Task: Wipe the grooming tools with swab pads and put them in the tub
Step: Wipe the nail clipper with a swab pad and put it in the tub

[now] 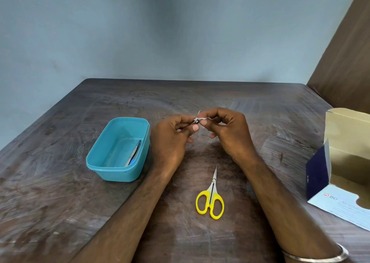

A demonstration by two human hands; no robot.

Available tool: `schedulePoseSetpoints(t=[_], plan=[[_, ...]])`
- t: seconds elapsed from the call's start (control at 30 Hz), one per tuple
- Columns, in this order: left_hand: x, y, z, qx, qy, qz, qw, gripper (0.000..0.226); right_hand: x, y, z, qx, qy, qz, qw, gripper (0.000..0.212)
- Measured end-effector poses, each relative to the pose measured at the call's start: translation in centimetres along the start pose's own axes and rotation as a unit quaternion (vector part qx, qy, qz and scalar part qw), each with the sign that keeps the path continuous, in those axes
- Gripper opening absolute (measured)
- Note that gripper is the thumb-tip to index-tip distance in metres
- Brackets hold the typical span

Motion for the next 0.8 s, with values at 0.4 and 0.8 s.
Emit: schedulePoseSetpoints(t=[0.4,0.8], plan=[[0.2,-0.1,0.1,-0.006,0.02,-0.001,1.0,0.014,-0.2,0.1,-0.1,0.002,-0.002,-0.005,1.0,0.018],[1.4,-0.3,-0.5,0.007,0.066,0.04,0.997,0.011,0.0,-0.1,1.2,-0.065,-0.02,0.014,0.998,0.018]])
Point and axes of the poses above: each hand's wrist, its own y-axis away from the middle knuckle, its own z-axis out of the back of the hand, x = y × z, the point moved 9 cm from there along -y, towards the middle knuckle, and after that the axes turned 4 degrees about -x, right-handed, at the moved point
